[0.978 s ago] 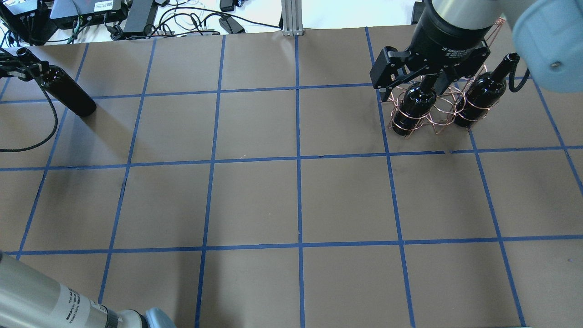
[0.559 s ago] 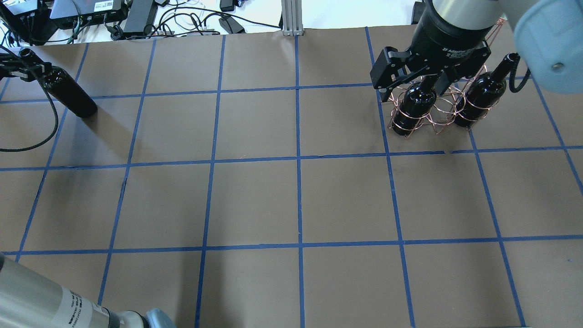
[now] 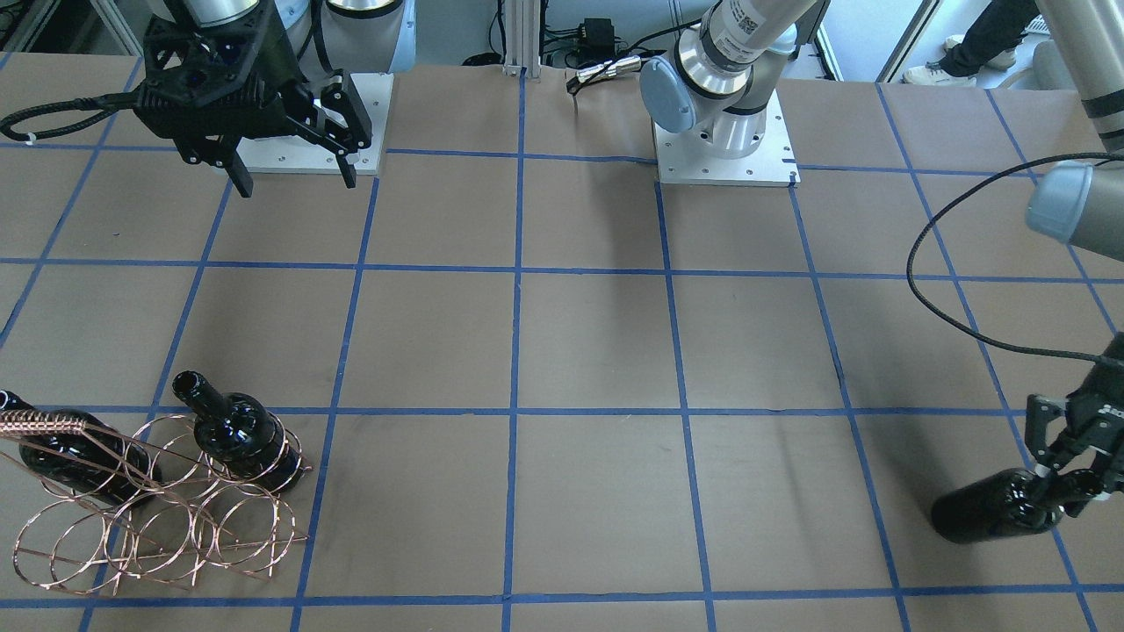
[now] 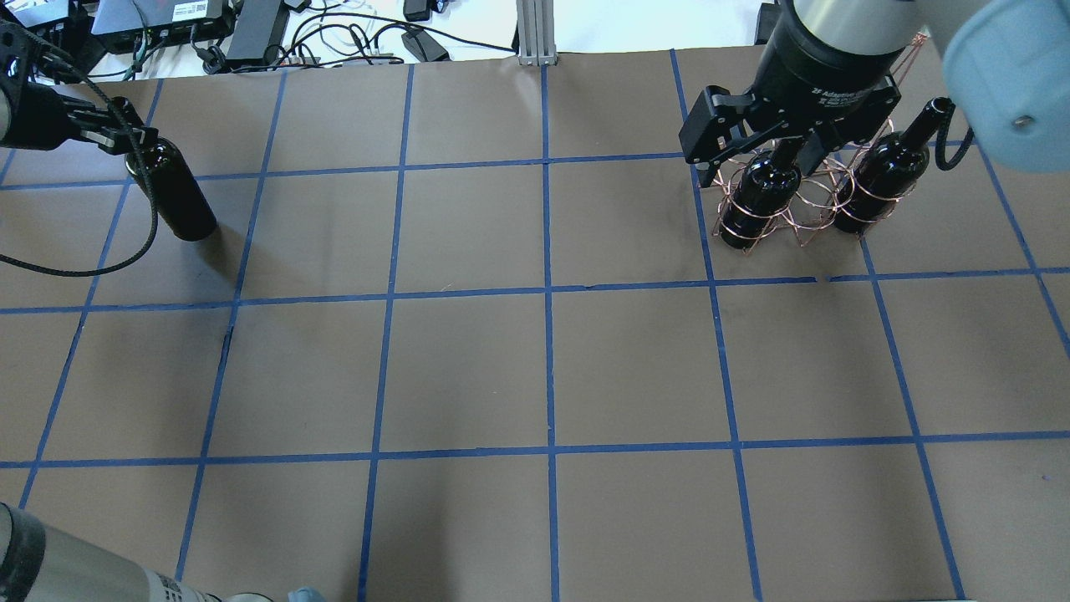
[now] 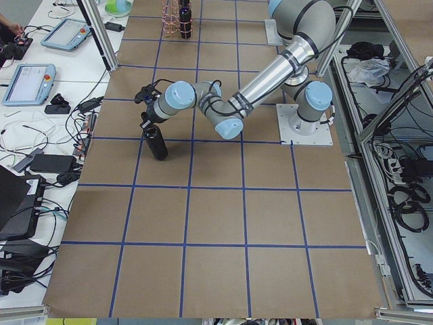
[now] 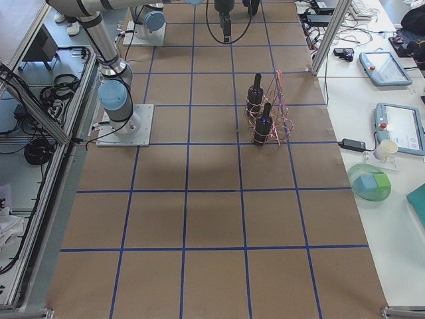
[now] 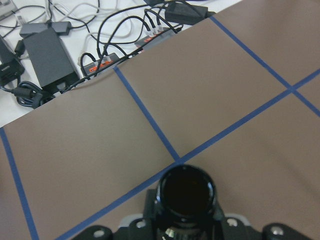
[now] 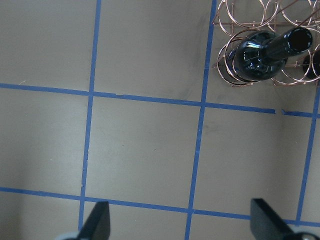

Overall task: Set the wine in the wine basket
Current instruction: 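Carry the dark bottle with the left gripper toward the table center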

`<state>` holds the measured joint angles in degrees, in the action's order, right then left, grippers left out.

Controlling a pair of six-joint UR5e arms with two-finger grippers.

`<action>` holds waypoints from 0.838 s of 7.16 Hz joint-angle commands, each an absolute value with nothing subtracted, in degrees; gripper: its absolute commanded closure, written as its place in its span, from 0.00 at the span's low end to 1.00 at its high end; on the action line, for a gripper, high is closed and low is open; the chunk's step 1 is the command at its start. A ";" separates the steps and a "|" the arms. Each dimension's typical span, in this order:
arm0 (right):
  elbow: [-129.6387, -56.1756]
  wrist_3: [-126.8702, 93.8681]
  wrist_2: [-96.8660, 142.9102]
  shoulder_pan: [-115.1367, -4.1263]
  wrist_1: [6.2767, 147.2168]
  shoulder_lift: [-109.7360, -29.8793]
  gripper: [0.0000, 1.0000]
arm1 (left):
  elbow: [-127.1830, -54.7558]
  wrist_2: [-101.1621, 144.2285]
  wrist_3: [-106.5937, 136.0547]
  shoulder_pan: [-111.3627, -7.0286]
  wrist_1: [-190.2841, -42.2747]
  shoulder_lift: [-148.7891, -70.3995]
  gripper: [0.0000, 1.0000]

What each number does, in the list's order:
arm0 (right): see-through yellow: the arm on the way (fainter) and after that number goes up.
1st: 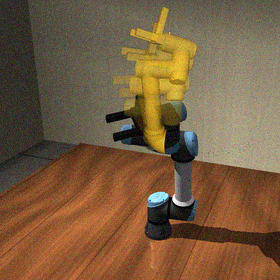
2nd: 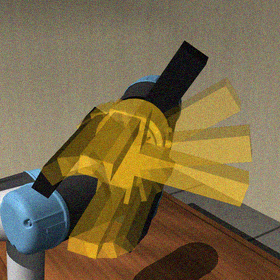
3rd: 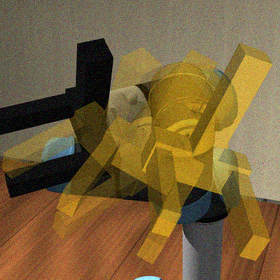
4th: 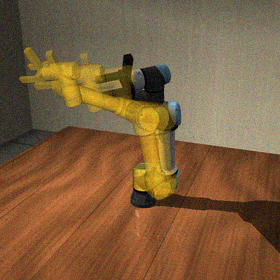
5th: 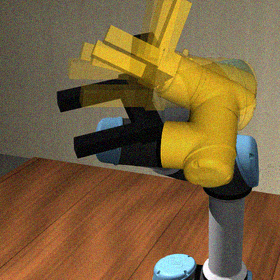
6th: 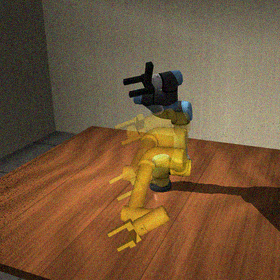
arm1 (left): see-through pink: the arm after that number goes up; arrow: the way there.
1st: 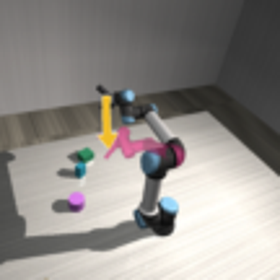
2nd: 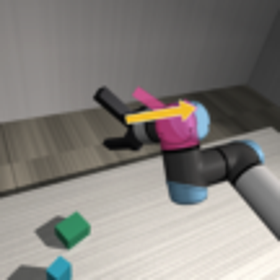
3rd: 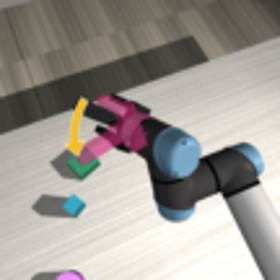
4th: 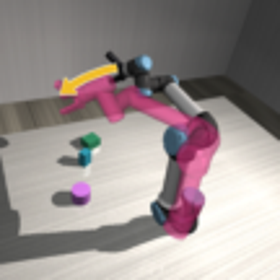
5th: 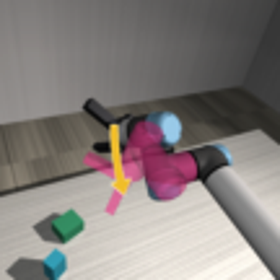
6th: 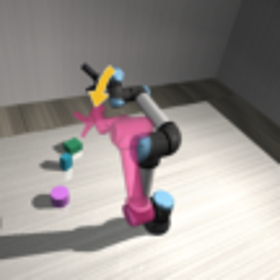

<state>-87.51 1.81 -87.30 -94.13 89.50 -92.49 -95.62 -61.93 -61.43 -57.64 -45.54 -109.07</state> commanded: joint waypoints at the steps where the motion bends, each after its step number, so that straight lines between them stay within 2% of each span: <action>1: -87.54 1.84 -87.28 -94.13 89.47 -92.72 0.00 | -96.06 -69.32 -61.35 -63.26 -50.70 -103.38 1.00; 3: -87.63 1.85 -87.28 -94.13 89.39 -92.72 0.00 | -97.03 -69.97 -61.61 -64.86 -58.52 -98.55 1.00; 6: -87.63 1.85 -87.27 -94.13 89.21 -92.81 0.00 | -102.55 -58.40 -65.79 -69.42 -59.33 -93.01 1.00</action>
